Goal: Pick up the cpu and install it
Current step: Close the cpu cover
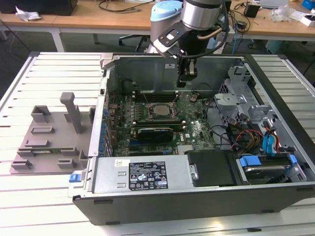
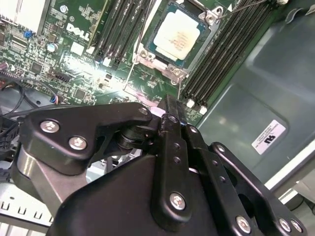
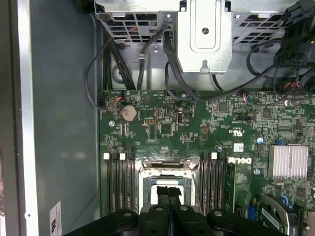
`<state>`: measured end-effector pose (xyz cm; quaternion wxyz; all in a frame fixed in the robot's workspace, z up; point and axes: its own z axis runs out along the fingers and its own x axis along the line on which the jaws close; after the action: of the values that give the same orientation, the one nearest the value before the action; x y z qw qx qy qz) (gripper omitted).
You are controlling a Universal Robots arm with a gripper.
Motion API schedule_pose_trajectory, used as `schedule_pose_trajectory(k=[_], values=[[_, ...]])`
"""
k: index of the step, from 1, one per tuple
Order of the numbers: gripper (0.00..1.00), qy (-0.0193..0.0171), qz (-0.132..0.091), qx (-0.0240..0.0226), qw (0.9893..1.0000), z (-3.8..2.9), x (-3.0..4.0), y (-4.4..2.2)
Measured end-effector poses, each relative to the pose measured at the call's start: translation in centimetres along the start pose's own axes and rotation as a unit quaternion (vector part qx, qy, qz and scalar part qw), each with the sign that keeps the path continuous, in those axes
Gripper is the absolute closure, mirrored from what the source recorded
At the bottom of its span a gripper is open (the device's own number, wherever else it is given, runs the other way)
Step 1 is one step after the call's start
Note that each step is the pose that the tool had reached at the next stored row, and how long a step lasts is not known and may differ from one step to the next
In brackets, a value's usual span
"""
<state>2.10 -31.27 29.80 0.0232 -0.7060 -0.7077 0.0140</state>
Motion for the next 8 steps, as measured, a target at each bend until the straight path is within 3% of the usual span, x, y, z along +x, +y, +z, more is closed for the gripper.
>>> schedule_pose_trajectory(k=[8], values=[[0.89,-0.0003,-0.001,0.0015,1.0,0.86,0.01,1.34]])
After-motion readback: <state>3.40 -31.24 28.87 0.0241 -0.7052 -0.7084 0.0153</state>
